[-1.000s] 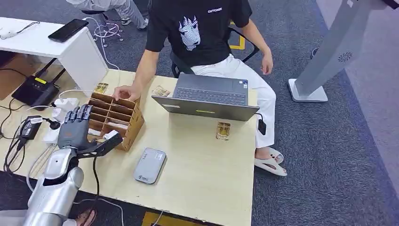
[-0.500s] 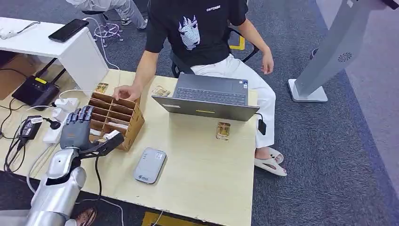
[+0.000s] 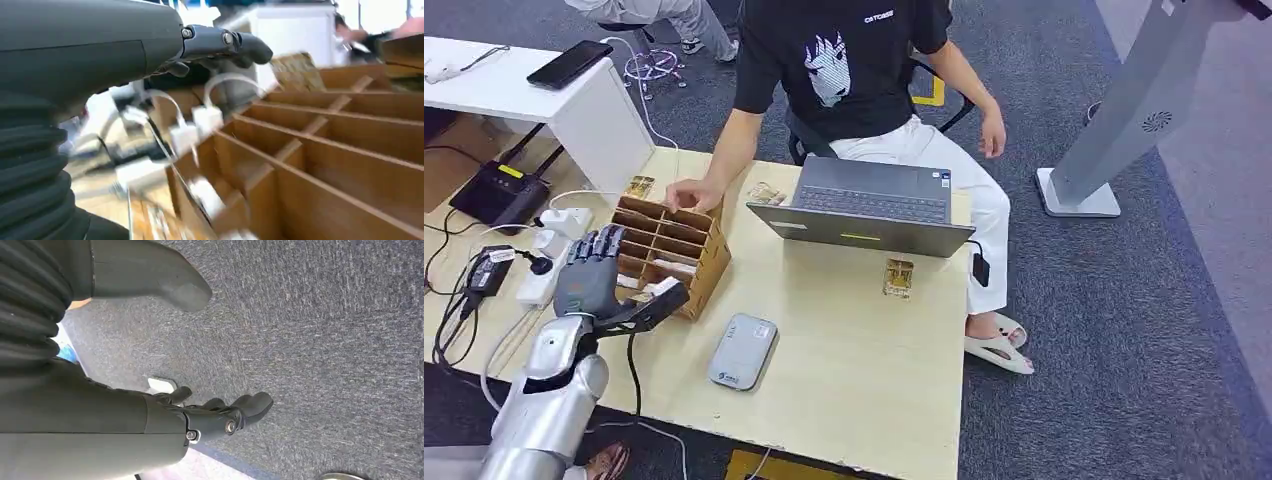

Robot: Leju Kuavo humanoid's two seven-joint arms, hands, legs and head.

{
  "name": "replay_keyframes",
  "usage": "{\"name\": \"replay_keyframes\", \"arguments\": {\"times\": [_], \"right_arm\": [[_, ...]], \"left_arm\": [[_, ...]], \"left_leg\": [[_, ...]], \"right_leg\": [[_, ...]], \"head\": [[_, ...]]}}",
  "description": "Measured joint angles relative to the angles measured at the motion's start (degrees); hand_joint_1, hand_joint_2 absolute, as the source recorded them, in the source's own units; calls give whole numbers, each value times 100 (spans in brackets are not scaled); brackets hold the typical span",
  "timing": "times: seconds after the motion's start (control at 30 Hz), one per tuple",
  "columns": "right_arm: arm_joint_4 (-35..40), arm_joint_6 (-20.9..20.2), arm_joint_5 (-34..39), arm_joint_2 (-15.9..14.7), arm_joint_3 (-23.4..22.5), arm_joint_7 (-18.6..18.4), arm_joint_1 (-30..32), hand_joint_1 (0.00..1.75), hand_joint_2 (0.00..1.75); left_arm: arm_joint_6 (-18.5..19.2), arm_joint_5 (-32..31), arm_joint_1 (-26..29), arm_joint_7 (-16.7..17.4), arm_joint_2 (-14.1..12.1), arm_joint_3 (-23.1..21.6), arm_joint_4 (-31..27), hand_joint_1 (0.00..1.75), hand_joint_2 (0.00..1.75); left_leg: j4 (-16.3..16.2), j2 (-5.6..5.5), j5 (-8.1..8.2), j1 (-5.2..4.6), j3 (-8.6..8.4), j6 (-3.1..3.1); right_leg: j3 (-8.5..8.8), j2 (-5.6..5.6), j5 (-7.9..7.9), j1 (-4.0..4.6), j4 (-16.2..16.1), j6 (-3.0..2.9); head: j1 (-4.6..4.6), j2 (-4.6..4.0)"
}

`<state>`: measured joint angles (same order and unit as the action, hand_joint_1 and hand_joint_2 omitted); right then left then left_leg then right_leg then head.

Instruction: Pass the card to the sensor for recognition and then transmit it.

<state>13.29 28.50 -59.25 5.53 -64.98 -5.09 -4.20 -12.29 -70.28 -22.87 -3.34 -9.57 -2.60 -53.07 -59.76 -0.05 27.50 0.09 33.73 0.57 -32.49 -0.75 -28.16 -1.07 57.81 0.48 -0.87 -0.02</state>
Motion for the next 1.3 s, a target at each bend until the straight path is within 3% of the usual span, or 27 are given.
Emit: {"name": "replay_keyframes", "arguments": {"times": [0.03,0.07,0.1,0.13,0.37,0.73,1.3], "right_arm": [[0,-4,0,0,0,-22,2,0,175],[0,-4,-7,-2,0,-22,3,0,175],[0,-7,-18,-7,0,-22,-5,0,175],[0,-7,-24,-7,0,-22,-14,0,175],[0,-7,-61,-11,0,-22,4,0,175],[0,-7,-68,-24,-2,-26,5,0,175],[0,-7,-76,-26,-7,-22,4,0,175]], "left_arm": [[595,358,-70,-356,13,-162,-35,0,175],[1120,625,-125,-434,15,-375,-140,0,175],[1451,863,-173,-360,19,-648,-263,0,175],[1533,963,-217,-295,33,-838,-328,0,175],[1520,1402,-415,-167,-75,-1620,-553,0,175],[1625,1671,-440,-176,-164,-1912,-636,0,175],[1834,2077,-642,-22,-518,-2456,-789,0,175]], "left_leg": [[-1,-12,-5,0,6,6],[-1,-24,-8,1,10,9],[-1,-28,-10,1,14,8],[-1,-28,-10,1,16,8],[-2,-11,-9,-1,15,8],[-1,-10,-11,0,15,6],[-1,-10,-11,0,15,5]], "right_leg": [[7,15,0,0,0,1],[8,27,0,0,0,1],[12,32,0,-1,0,1],[13,31,2,-1,0,3],[5,11,10,-1,0,6],[4,11,10,0,1,6],[4,11,10,0,1,6]], "head": [[0,0],[0,0],[2,-2],[7,-2],[7,0],[7,0],[7,-2]]}}
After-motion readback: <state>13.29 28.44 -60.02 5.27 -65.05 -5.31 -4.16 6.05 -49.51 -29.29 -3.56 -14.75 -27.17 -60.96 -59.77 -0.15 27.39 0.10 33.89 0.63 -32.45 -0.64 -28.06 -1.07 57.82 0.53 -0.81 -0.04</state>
